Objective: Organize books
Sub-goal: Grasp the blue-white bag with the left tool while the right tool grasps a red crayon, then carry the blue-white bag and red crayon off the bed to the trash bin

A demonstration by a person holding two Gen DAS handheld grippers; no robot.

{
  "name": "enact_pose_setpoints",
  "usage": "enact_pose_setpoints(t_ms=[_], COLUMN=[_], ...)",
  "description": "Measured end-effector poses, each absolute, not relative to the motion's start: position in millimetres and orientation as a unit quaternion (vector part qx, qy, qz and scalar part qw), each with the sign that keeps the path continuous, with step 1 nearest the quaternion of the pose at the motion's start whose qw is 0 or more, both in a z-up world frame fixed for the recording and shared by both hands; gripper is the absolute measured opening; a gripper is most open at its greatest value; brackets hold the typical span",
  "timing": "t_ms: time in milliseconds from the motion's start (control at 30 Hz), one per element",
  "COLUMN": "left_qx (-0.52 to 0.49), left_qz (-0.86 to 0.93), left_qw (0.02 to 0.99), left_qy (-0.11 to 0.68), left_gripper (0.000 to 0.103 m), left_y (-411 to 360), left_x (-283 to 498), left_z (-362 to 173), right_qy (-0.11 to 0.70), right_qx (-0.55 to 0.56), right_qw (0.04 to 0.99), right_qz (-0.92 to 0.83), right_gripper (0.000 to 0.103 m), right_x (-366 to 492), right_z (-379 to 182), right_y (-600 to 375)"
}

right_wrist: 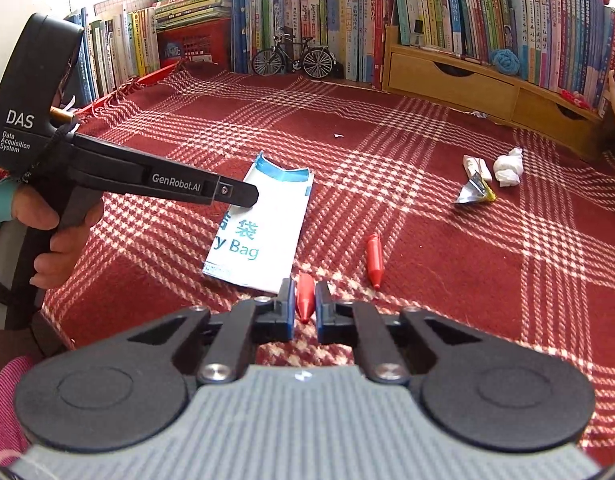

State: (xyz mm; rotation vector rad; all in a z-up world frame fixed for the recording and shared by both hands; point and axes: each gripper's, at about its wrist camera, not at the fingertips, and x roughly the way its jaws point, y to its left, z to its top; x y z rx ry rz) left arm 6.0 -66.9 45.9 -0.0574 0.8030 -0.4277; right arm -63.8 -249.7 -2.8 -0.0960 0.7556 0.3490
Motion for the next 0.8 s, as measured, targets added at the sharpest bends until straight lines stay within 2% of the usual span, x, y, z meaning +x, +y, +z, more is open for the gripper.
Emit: enact_pose_setpoints(t_ms=[567,800], left_qx=[-0.039,-0.047], left_qz=[-0.214,-0.225], left_qw=[0.897,0.899], left_qy=[0.385,0.373], left_gripper=[0.003,0.003], left_y=[-38.0,-18.8], left_x=[-80.3,-136.6], left_z=[99.2,142.4], right_qy=[0.339,0.325], right_qx=[-0.046,-0.035], right_qw=[0.928,0.934], right_qz=[0.149,0.146], right_gripper=[0.014,0.014], right_x=[-137.7,-177.8], right_z=[50.5,80.1], right_y=[-237.2,-236.0])
